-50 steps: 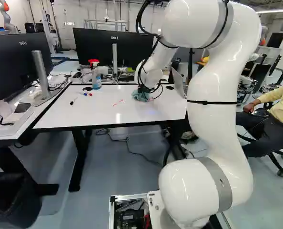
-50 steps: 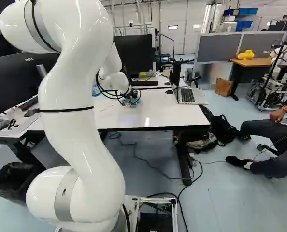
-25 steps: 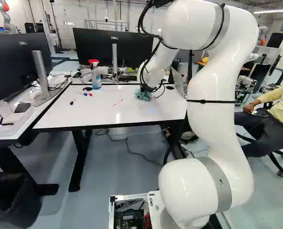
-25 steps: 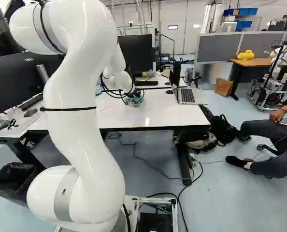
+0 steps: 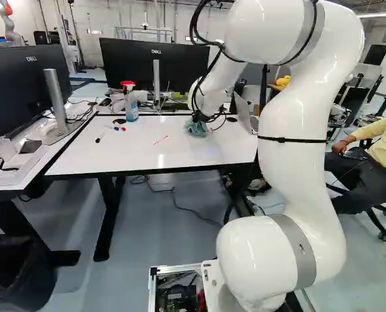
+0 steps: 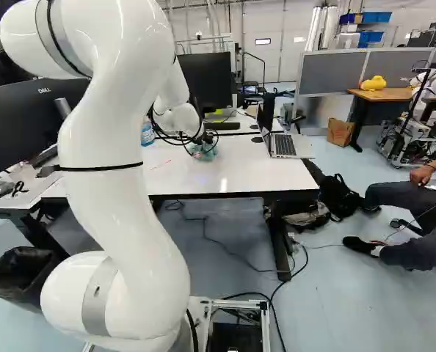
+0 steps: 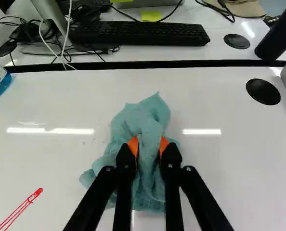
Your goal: Clean the table with the green towel
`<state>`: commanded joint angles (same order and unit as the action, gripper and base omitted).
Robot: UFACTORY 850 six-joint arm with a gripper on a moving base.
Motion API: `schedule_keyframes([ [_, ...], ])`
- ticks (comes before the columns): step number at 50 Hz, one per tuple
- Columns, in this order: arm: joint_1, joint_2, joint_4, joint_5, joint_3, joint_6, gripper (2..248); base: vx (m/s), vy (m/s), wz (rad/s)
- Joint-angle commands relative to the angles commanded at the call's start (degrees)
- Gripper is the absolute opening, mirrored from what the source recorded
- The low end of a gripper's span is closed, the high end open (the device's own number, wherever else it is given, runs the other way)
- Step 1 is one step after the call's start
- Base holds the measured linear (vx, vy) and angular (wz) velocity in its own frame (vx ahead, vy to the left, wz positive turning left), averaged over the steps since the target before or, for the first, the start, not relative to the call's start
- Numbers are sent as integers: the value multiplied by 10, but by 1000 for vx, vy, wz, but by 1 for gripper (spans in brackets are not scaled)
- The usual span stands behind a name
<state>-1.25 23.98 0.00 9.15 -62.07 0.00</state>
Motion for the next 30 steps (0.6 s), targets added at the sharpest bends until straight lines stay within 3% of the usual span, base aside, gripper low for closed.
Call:
schedule_keyframes([
  [30, 8, -79, 0, -87, 53, 0, 65, 0, 0, 0],
])
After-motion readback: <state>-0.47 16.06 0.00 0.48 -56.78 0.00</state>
